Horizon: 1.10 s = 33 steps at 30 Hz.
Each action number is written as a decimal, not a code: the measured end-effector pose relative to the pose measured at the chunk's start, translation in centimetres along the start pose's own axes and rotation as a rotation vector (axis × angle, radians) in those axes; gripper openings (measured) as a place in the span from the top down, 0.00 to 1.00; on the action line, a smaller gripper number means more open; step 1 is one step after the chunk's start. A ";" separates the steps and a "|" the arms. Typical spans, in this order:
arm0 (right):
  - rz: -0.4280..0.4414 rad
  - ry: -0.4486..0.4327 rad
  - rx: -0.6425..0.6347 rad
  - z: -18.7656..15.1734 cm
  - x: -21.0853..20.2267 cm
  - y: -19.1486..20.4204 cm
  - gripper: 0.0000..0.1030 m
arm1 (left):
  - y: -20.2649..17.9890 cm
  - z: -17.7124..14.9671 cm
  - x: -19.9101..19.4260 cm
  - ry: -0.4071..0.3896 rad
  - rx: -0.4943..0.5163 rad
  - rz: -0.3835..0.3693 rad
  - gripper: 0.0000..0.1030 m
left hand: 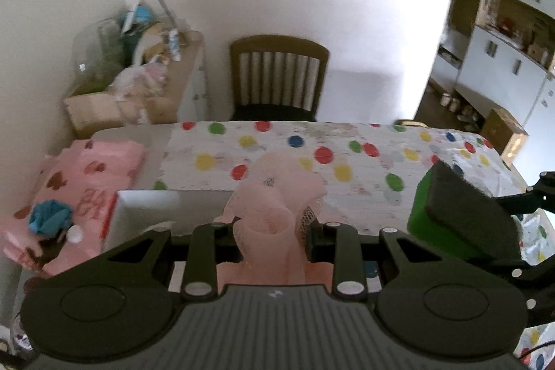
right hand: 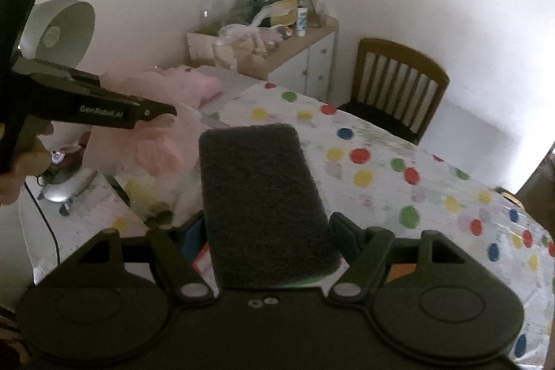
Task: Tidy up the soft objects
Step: 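Lift and carry the bath puff and sponge with both grippers over the box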
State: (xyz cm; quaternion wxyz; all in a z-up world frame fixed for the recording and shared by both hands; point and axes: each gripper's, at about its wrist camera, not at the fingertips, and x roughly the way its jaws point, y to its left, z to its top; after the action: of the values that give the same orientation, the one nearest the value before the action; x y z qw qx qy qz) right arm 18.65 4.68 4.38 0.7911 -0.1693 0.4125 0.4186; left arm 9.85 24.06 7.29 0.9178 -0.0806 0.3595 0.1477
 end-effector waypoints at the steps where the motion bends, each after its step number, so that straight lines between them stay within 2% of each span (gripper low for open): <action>1: 0.008 0.000 -0.001 0.3 0.5 0.6 0.28 | 0.6 -0.2 -0.2 -0.003 -0.009 0.007 0.71; 11: 0.013 0.021 0.025 1.9 5.9 5.2 0.28 | 8.0 -2.6 -1.0 -0.030 -0.108 0.106 0.71; 20: -0.017 0.062 0.065 2.3 11.5 7.7 0.28 | 12.4 -4.4 1.3 -0.005 -0.120 0.148 0.71; 23: -0.021 0.068 0.068 2.4 12.8 8.3 0.28 | 13.2 -4.8 3.0 0.019 -0.109 0.176 0.71; 27: -0.029 0.077 0.063 2.3 14.3 9.1 0.28 | 14.2 -5.2 4.9 0.036 -0.107 0.175 0.71; 30: -0.035 0.093 0.060 2.1 15.5 9.6 0.28 | 14.1 -5.4 6.5 0.063 -0.075 0.155 0.71; 33: -0.042 0.110 0.058 1.8 16.4 9.9 0.28 | 13.7 -5.6 8.0 0.095 -0.027 0.178 0.71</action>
State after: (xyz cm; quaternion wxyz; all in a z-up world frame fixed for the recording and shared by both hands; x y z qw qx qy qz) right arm 16.62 20.20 -6.79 0.7804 -0.1775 0.4638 0.3800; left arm 7.37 37.25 -2.88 0.8819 -0.0676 0.4061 0.2296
